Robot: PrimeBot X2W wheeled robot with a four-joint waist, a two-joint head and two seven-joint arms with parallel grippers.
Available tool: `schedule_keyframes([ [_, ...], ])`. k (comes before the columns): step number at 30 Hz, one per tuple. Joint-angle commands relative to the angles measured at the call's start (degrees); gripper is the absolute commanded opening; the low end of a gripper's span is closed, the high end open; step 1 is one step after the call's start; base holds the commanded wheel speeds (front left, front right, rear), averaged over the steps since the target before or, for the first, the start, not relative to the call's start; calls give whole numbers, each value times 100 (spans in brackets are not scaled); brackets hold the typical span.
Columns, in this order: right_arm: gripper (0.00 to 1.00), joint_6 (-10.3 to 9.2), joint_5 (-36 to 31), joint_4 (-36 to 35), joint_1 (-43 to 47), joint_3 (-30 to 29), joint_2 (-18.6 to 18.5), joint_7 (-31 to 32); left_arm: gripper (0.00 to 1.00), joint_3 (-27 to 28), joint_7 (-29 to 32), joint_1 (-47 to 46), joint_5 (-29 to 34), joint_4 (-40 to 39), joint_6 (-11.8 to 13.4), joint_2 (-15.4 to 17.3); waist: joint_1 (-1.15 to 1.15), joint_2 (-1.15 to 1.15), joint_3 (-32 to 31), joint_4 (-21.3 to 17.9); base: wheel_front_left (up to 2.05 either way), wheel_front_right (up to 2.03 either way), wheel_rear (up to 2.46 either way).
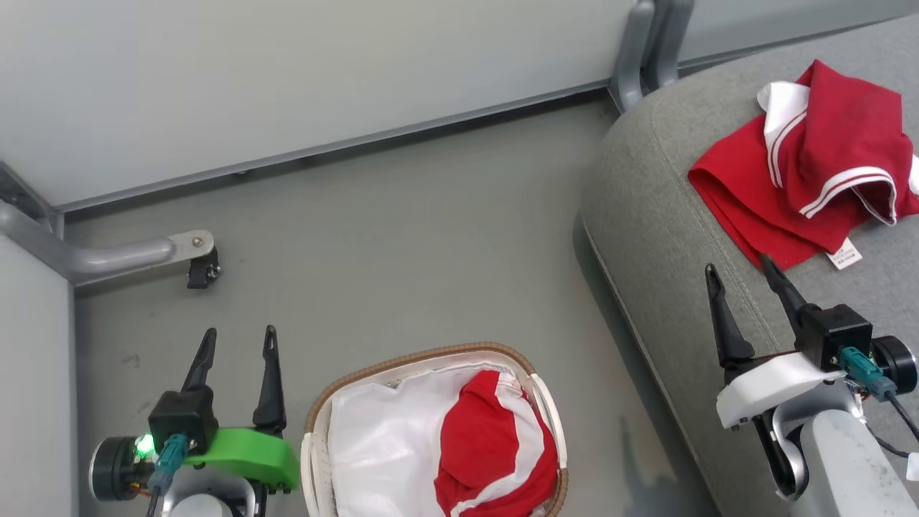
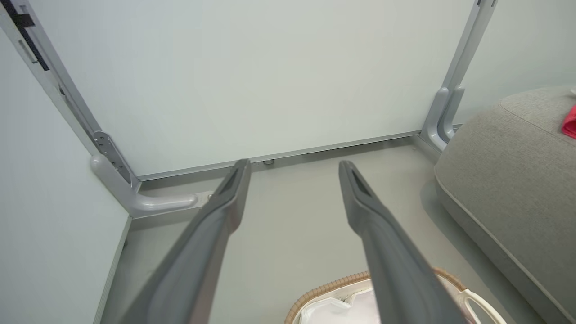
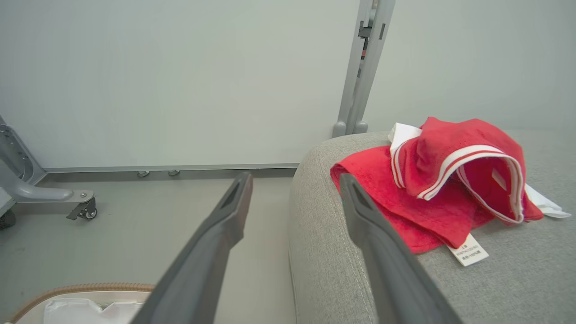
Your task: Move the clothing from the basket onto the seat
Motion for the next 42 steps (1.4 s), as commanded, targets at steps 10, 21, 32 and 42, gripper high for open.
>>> schedule_keyframes([
  [10,100,-6,264,42,498,358,7,-26,100,466,5,706,139,-61,-132,-96,0,0,-706,432,0,0,0],
  [21,100,-6,393,124,626,600,10,-26,100,513,5,1048,171,-152,-239,-150,0,0,-804,382,0,0,0],
  [32,100,-6,371,-64,6,749,54,-26,100,-126,5,372,14,97,-382,-151,0,0,-44,92,0,0,0],
  [42,100,-6,261,-282,-960,900,235,-26,100,-1005,5,-806,-93,563,-432,-33,0,0,1251,-464,0,0,0],
])
